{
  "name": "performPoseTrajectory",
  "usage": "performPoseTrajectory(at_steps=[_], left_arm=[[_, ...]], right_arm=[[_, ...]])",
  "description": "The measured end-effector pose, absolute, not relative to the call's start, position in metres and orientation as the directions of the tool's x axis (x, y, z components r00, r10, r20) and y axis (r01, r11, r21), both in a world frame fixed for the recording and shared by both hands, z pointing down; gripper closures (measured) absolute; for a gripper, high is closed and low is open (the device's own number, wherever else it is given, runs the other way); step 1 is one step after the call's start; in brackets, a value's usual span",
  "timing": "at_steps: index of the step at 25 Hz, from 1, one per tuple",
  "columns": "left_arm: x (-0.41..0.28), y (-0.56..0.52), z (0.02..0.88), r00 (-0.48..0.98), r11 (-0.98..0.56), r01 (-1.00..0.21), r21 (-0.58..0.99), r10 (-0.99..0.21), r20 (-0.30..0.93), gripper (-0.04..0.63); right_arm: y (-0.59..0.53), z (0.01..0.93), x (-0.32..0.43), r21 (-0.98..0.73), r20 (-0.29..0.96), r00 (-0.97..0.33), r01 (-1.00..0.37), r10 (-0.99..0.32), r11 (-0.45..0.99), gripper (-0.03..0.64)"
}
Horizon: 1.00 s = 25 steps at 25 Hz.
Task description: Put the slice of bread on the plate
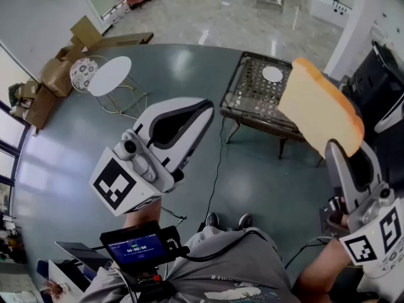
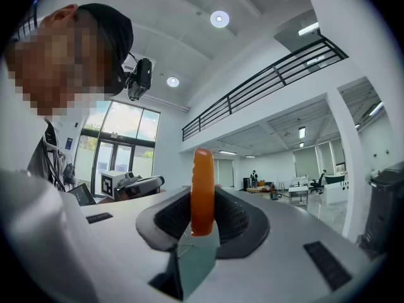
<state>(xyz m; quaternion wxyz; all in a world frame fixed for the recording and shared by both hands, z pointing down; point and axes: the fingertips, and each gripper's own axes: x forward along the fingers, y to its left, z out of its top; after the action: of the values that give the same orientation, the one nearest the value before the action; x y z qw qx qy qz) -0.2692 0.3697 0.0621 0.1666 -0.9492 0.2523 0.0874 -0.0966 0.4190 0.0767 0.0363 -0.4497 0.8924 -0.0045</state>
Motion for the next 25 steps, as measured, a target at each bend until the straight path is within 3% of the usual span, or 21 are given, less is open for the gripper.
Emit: performPoseTrajectory(at_steps=[15,25], left_arm=[[-0.266,0.367,0.072,0.874,-0.843,-0.481,-0.239,-0.441,-0.204,0.589],[-0.209,0.352,0.087,0.887,-0.856,-0.46,-0.235,-0.429,-0.171,0.588]], right_arm=[[0.417,0.08,-0.098,-0.078,-0.044,-0.601,-0.794,-0.798,0.603,0.52],[0.402,0.101,-0.051,-0.134,-0.025,-0.621,-0.775,-0.784,0.618,0.52]])
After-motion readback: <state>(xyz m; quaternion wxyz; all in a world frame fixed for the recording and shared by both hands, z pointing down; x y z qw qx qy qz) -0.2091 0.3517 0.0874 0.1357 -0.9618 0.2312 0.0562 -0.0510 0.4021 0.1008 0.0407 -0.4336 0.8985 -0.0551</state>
